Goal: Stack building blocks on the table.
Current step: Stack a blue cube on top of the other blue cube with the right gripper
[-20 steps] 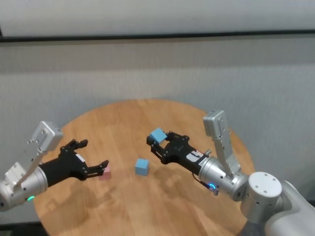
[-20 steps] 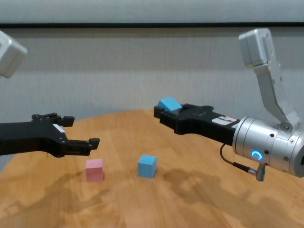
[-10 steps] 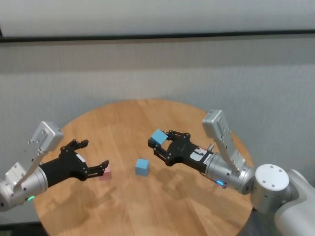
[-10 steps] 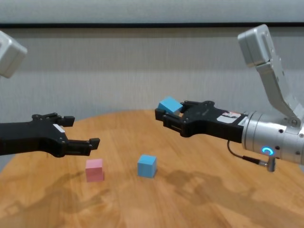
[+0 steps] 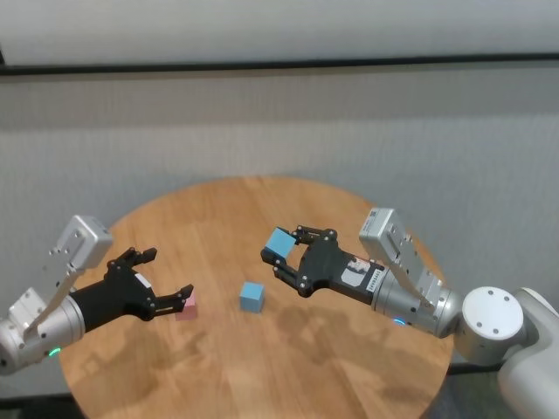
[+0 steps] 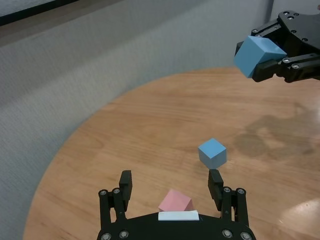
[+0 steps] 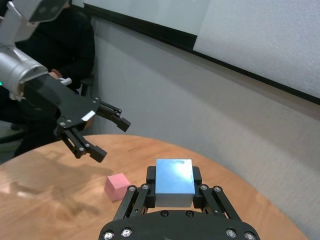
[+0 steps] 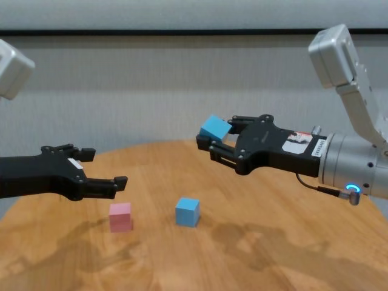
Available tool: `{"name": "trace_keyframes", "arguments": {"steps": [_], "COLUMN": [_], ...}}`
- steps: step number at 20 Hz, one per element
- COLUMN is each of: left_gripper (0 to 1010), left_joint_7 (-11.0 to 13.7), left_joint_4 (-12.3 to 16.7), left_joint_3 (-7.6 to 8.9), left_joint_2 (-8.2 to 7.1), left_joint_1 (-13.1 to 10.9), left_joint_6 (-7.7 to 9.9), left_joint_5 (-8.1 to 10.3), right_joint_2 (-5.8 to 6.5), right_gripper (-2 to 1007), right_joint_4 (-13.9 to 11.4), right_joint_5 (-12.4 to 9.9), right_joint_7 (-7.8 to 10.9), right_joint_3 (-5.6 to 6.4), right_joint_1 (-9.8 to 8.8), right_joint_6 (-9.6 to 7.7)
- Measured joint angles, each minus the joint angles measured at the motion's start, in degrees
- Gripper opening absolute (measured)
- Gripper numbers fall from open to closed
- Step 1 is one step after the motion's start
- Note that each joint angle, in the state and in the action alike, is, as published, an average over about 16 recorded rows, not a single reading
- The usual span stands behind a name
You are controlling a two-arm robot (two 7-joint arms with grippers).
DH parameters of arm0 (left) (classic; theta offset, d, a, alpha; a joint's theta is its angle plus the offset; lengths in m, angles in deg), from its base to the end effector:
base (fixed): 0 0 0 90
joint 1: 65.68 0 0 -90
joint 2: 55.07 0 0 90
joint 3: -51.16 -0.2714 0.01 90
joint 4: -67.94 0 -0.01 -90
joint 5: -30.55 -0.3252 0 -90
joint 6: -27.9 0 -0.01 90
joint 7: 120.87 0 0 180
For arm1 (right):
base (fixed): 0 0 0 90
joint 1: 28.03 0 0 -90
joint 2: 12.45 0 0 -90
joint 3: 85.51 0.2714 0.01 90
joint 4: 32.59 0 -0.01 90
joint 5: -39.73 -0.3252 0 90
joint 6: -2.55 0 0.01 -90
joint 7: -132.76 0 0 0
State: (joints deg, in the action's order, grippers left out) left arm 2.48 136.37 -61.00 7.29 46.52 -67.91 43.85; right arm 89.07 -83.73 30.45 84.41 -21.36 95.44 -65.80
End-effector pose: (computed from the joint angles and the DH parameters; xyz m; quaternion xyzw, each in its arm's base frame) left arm 0.4290 0.0808 -0.2706 0.1503 -0.0804 0.3870 0.9062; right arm 0.4757 0.0162 -0.2843 -0.0536 -0.1425 -0.2743 0.9495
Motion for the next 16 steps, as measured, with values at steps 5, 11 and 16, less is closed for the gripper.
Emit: {"name": "trace_keyframes", "arguments": {"steps": [5,11,16], "left_gripper": [1000,1000,1000], "left_joint_7": [0.0,0.0,0.0], "left_joint_4": [0.0,0.0,0.0], "left_joint_3": [0.0,0.0,0.0], "left_joint_2": [0.0,0.0,0.0], "left_joint_1": [0.0,0.0,0.0], "left_joint_6": [0.0,0.0,0.0], "left_joint_5": [0.0,0.0,0.0], "right_joint_2": [0.57,1.23,1.43], "right_gripper": [369,369,370], "right_joint_4": [0.1,-0.9,-0.9], "right_joint_5": [-1.2,-3.1,-3.9], "right_joint_7": [0.93,0.55,-0.02], "right_joint_3": [-0.17,0.0,-0.44], "right_joint_1": [0.37,0.42,0.84], "right_joint_6": [1.14,-2.31,-6.59]}}
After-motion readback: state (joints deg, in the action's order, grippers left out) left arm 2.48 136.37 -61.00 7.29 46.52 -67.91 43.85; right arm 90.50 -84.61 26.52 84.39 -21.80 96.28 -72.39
